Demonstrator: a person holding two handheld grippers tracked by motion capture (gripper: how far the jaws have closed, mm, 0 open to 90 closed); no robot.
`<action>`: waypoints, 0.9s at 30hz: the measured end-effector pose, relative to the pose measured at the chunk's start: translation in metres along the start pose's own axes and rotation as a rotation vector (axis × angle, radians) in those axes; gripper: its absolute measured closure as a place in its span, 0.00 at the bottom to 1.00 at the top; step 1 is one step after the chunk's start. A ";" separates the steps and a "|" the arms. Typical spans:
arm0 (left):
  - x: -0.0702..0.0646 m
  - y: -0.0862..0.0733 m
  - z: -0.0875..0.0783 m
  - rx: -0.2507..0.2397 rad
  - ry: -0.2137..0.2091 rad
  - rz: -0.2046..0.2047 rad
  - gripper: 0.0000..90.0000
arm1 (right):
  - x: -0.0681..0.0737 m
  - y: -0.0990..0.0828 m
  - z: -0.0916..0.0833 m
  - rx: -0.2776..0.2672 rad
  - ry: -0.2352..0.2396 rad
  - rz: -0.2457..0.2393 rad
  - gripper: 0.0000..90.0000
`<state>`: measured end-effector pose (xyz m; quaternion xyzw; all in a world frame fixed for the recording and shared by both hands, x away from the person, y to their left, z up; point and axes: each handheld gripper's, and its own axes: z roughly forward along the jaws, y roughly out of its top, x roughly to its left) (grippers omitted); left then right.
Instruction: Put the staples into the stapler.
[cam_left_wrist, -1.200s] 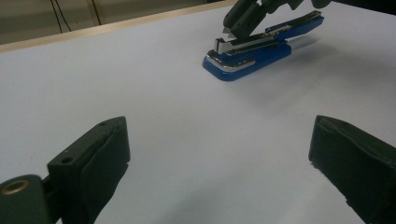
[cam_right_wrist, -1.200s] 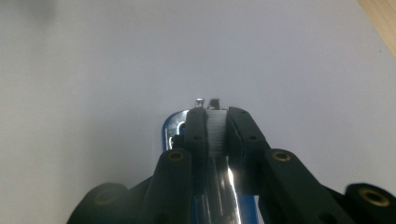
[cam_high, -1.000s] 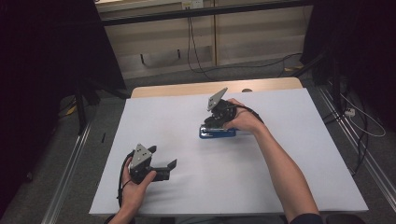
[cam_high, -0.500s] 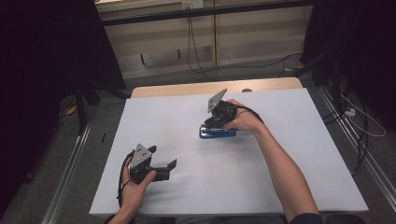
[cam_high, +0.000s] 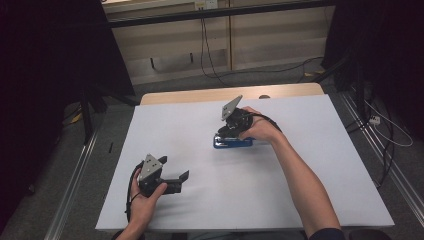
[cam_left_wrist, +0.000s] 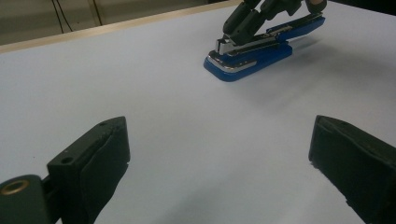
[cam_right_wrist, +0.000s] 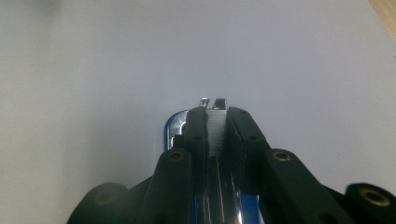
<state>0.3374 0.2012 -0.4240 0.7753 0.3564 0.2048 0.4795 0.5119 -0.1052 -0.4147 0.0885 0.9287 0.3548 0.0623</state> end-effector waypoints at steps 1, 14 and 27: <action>0.000 0.000 0.000 -0.001 -0.002 0.000 0.06 | 0.000 0.000 0.000 -0.001 0.000 0.002 0.88; 0.000 0.000 0.000 0.003 -0.005 0.002 0.06 | -0.002 -0.002 0.001 -0.007 0.007 0.045 0.87; 0.000 0.000 0.000 0.001 -0.008 0.001 0.06 | -0.003 -0.002 -0.002 -0.004 -0.009 0.051 0.83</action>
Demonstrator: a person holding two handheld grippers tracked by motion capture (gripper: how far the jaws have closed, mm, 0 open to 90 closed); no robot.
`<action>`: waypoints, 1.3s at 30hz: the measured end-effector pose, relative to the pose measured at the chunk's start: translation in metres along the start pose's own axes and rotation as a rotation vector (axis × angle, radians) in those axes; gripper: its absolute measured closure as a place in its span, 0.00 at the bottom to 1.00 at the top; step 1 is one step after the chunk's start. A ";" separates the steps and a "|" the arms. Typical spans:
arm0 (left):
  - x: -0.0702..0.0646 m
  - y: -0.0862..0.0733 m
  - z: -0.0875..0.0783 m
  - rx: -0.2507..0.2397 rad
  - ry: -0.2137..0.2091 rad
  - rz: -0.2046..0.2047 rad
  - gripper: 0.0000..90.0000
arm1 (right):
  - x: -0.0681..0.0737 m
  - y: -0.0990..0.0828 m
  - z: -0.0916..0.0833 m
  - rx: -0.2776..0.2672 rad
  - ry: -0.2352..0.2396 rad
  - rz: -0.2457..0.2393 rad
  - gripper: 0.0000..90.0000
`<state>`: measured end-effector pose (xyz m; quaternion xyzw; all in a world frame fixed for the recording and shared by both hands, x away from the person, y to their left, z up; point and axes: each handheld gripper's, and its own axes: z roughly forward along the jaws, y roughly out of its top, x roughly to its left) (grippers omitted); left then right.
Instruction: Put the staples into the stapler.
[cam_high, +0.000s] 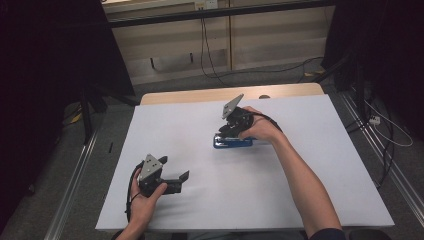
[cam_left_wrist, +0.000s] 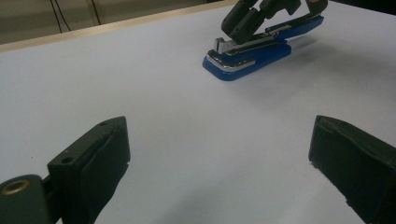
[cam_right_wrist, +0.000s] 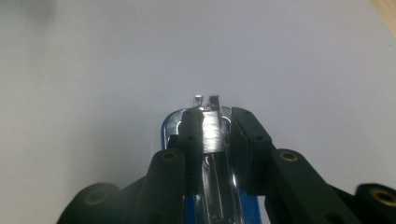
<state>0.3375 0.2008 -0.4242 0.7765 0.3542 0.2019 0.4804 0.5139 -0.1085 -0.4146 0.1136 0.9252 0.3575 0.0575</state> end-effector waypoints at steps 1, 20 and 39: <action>0.000 0.000 0.000 0.000 -0.001 0.001 0.06 | -0.001 0.000 -0.001 -0.005 0.000 -0.001 0.83; 0.000 0.000 0.000 0.001 0.000 0.000 0.06 | 0.005 -0.006 -0.005 -0.073 -0.059 0.158 0.43; 0.001 0.000 0.001 0.005 0.007 -0.009 0.06 | 0.022 -0.015 -0.013 -0.174 -0.239 0.346 0.05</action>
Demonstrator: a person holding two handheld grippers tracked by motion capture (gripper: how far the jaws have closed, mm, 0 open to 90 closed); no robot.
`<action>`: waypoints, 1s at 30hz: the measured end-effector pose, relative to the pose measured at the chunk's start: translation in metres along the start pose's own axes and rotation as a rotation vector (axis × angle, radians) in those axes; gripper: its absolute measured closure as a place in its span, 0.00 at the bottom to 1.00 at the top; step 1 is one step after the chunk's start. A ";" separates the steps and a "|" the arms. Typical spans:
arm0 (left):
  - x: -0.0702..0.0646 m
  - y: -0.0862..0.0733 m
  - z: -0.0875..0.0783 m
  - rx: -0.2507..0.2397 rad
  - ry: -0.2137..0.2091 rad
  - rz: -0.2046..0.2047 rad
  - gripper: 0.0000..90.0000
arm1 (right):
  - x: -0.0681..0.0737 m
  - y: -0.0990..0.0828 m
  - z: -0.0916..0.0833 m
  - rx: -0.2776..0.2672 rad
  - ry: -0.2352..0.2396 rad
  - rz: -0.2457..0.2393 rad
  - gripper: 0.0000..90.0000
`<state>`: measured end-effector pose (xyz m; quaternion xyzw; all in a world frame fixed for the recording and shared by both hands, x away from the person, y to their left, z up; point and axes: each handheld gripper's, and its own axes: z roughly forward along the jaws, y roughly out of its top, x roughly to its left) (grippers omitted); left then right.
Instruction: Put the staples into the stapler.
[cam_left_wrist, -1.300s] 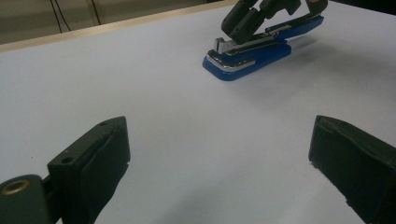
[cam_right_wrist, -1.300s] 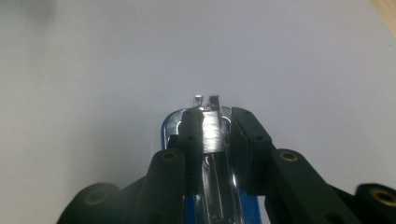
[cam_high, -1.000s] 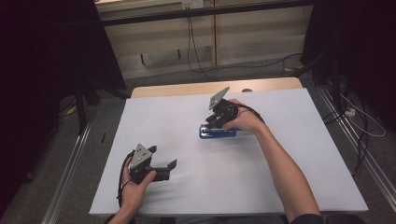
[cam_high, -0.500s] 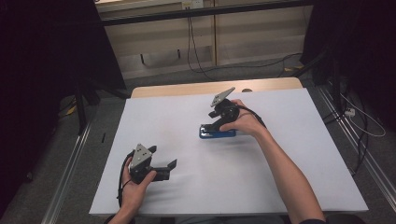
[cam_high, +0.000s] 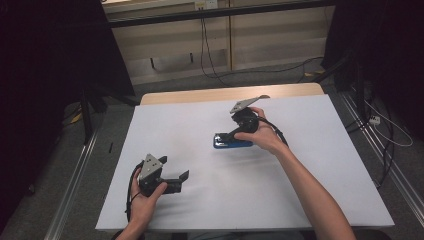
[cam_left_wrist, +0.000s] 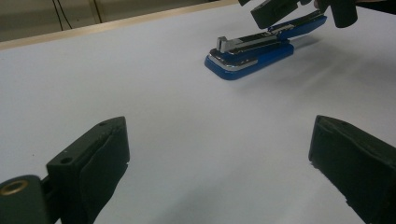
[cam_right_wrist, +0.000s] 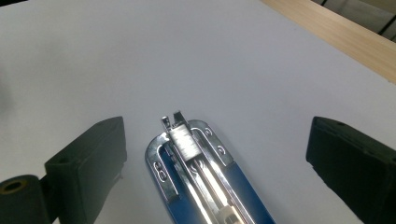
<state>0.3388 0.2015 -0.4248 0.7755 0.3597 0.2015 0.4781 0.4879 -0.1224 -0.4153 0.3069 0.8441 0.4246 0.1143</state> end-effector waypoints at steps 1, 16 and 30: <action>0.000 0.000 0.000 0.000 0.001 0.001 0.06 | 0.000 -0.001 -0.001 -0.001 -0.019 0.007 0.05; 0.000 0.000 0.000 -0.004 -0.001 0.001 0.06 | 0.008 -0.022 -0.022 -0.027 -0.163 0.075 0.06; 0.002 -0.002 0.000 0.002 0.003 -0.017 0.06 | 0.015 -0.044 -0.047 -0.092 -0.259 0.104 0.05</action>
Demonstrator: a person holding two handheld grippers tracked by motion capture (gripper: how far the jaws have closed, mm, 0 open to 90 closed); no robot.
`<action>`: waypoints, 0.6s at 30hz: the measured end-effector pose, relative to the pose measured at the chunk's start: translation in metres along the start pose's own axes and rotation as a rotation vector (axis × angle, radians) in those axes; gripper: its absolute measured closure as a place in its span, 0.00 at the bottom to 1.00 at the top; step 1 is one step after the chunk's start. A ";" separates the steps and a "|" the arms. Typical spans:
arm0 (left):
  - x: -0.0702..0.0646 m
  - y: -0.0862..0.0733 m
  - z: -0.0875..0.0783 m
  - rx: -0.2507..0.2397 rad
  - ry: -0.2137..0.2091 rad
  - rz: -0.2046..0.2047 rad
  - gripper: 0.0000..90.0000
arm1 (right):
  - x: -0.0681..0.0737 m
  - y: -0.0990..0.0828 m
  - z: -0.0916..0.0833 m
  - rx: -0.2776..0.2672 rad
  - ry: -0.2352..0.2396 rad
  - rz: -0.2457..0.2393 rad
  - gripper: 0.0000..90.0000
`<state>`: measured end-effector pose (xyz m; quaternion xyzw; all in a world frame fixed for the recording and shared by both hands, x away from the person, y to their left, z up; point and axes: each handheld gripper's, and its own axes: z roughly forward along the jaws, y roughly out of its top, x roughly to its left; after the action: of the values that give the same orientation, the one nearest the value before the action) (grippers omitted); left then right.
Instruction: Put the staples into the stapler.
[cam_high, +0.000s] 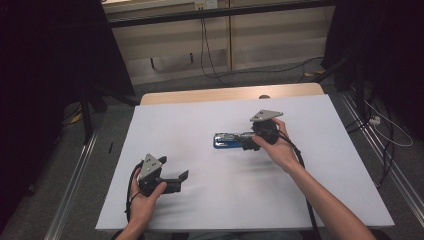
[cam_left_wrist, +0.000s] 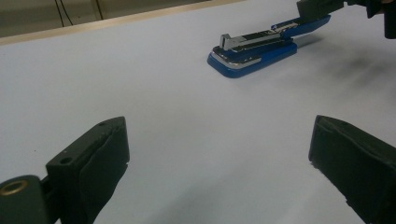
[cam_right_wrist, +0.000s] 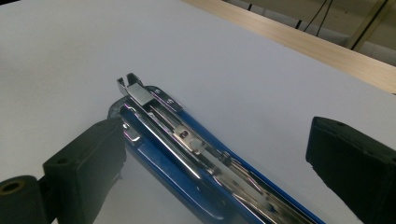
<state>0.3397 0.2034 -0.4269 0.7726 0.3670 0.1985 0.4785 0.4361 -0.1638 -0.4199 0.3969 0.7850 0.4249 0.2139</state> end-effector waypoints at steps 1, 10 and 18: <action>0.000 0.000 0.000 0.002 0.000 0.001 0.06 | -0.001 -0.002 -0.002 -0.003 -0.012 0.003 0.05; 0.000 0.000 0.000 0.000 0.004 0.001 0.06 | 0.000 -0.014 -0.019 -0.045 -0.042 0.017 0.05; -0.002 0.001 0.000 -0.006 0.006 0.006 0.06 | 0.002 -0.025 -0.036 -0.093 -0.072 0.035 0.05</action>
<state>0.3389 0.2020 -0.4262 0.7716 0.3656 0.2033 0.4792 0.3999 -0.1883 -0.4216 0.4153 0.7491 0.4500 0.2529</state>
